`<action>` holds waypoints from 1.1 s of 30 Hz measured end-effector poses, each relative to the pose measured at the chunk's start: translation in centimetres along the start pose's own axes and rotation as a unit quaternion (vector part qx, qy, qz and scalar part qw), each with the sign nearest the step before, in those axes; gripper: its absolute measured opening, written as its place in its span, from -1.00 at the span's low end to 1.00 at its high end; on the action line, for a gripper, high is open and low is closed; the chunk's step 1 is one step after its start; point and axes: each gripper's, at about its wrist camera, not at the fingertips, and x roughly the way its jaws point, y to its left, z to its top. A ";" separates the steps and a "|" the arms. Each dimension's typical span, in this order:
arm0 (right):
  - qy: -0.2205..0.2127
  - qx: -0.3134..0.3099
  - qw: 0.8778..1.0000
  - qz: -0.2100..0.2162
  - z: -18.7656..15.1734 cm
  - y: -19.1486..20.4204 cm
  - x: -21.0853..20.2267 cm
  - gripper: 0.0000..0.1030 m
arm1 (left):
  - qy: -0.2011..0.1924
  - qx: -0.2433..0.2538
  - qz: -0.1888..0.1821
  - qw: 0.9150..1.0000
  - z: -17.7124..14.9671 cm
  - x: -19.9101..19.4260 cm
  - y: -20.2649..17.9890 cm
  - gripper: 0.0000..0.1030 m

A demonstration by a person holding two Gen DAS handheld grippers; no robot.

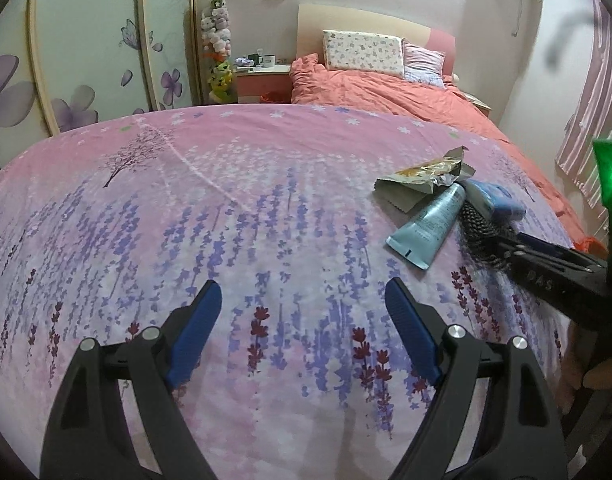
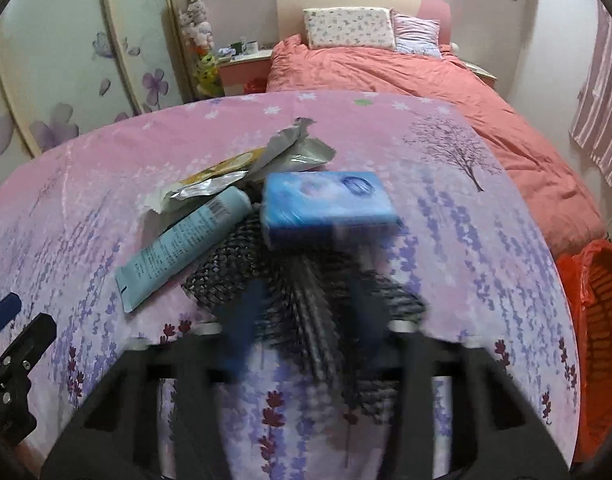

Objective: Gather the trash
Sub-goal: 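Move back over the bed and grasp the black mesh mat with the right tool, then grasp the light blue tube with the left tool while the right tool holds the mat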

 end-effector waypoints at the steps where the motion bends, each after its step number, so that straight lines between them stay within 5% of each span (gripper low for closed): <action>1: -0.001 0.003 1.000 0.005 -0.2 -0.6 -0.2 -0.68 | 0.000 0.000 -0.001 1.000 0.0 0.0 0.0 0.59; 4: 0.001 -0.005 1.000 0.025 -1.1 -1.6 -1.0 -0.88 | 0.002 0.002 -0.008 1.000 0.3 0.4 -0.9 0.59; 14: -0.001 -0.007 1.000 -0.009 -4.2 -6.0 -3.9 -0.88 | 0.016 0.058 -0.027 0.998 2.7 4.1 -7.6 0.59; 20: 0.000 -0.016 1.000 -0.020 -4.1 -5.3 -3.6 -0.88 | 0.042 0.093 -0.018 0.995 4.3 7.2 -10.5 0.56; 25: 0.001 0.004 1.000 0.004 -3.9 -5.8 -3.4 -0.88 | 0.052 0.100 -0.039 0.993 4.8 7.9 -11.3 -0.18; 33: 0.000 0.017 1.000 0.012 -4.5 -6.6 -3.8 -0.88 | 0.047 0.107 -0.046 0.992 1.1 4.6 -9.9 -0.36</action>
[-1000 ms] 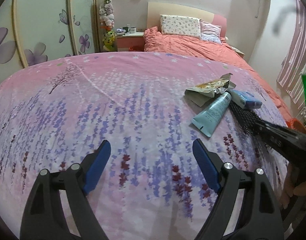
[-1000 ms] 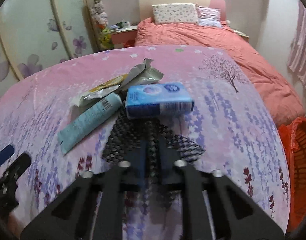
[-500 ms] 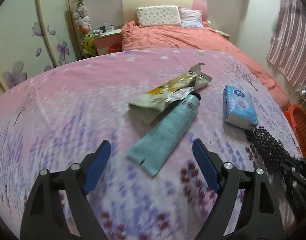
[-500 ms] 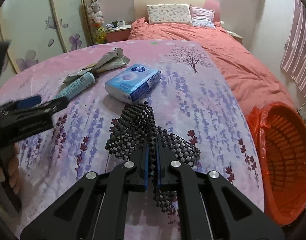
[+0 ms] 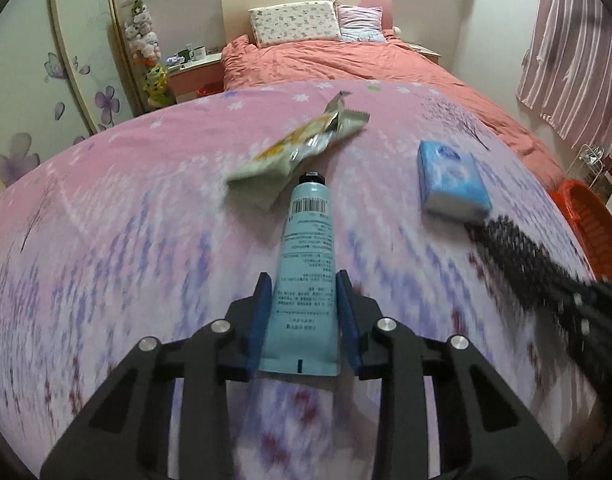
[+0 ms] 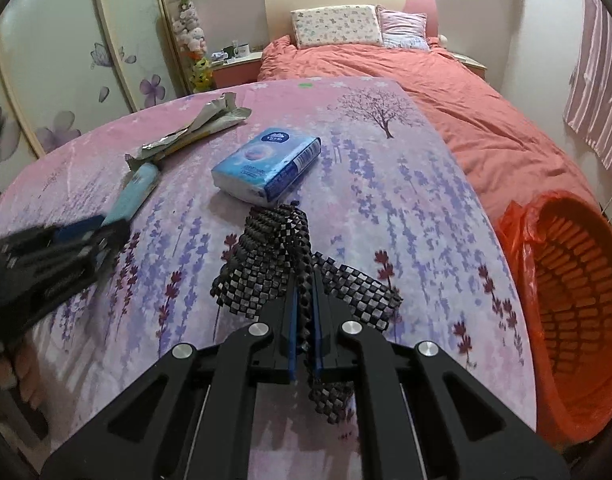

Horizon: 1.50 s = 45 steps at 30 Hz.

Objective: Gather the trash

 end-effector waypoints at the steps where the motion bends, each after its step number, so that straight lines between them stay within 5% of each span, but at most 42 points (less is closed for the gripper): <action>1: 0.000 0.003 1.000 0.004 -0.3 -0.1 -0.2 -0.88 | -0.001 -0.001 0.000 1.000 -0.6 -0.5 0.3 -0.36; 7: 0.000 0.008 1.000 0.011 -1.2 -0.3 -0.8 -0.87 | -0.005 -0.020 0.011 1.000 -3.9 -3.1 1.9 -0.28; 45: 0.000 0.022 0.999 0.027 -1.3 -1.0 -0.7 -0.87 | -0.002 -0.039 0.027 0.999 -4.1 -3.4 2.8 -0.14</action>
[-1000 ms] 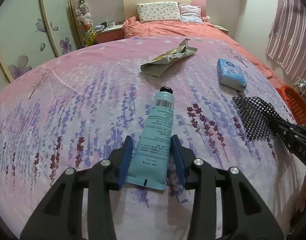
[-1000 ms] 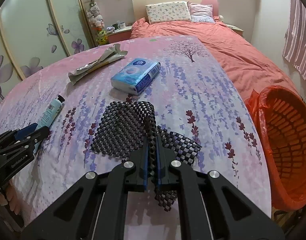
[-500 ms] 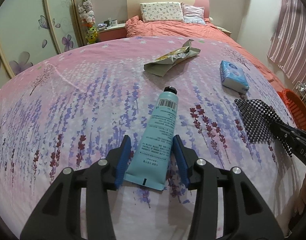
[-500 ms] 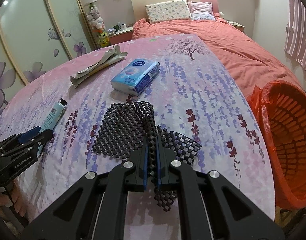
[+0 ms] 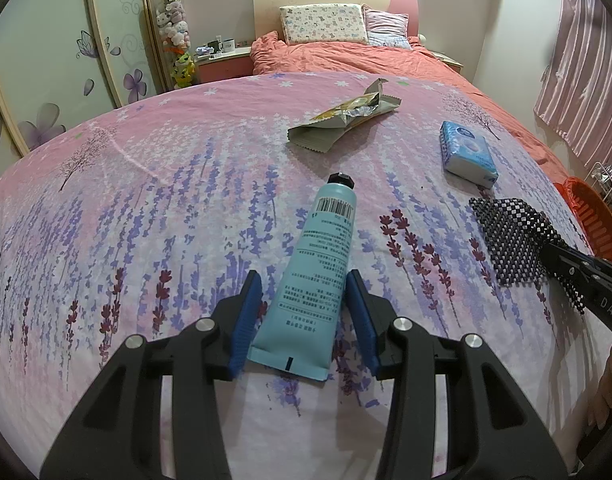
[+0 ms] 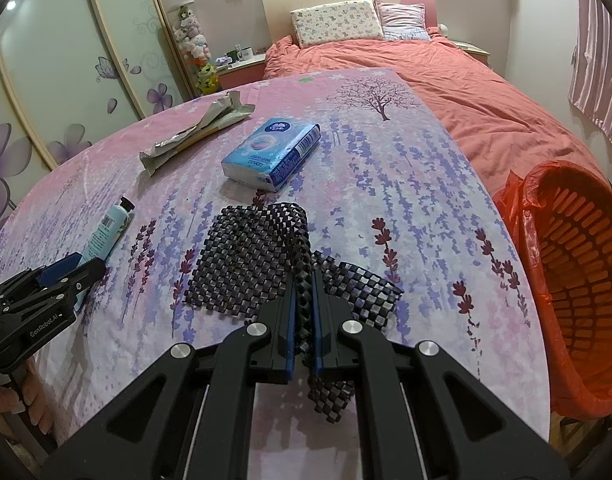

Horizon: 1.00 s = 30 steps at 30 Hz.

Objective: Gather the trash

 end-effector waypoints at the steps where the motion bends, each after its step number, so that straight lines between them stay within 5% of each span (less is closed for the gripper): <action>1: 0.000 0.000 1.000 0.000 0.0 0.0 0.0 -0.87 | 0.000 0.000 0.000 1.000 0.0 0.0 0.0 -0.14; 30: 0.000 0.002 1.000 0.003 0.0 0.0 0.0 -0.87 | 0.000 0.001 -0.001 1.000 0.0 -0.1 0.0 -0.09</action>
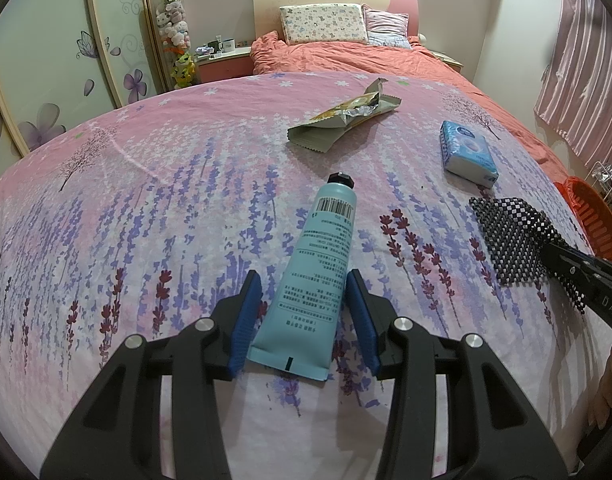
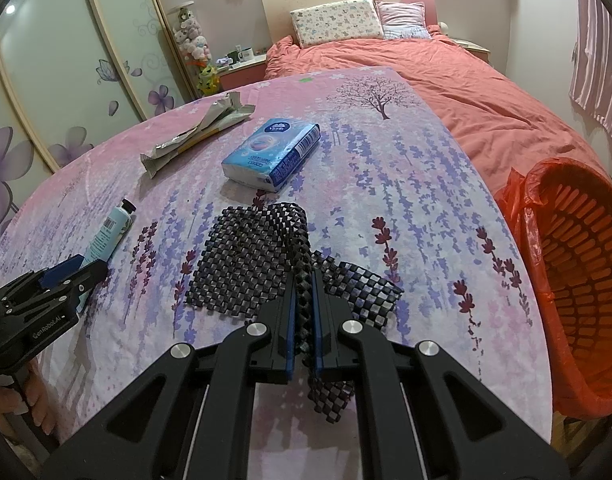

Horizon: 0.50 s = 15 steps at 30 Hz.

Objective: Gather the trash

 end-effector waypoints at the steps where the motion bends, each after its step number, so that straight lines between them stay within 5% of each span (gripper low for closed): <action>1: 0.000 0.000 1.000 0.000 0.0 0.0 0.0 -0.87 | 0.000 0.003 -0.003 1.000 0.0 0.1 -0.1 0.01; 15: 0.000 0.008 1.000 0.011 -0.3 -0.1 -0.2 -0.87 | 0.002 0.013 -0.003 1.000 3.0 2.5 -1.3 0.06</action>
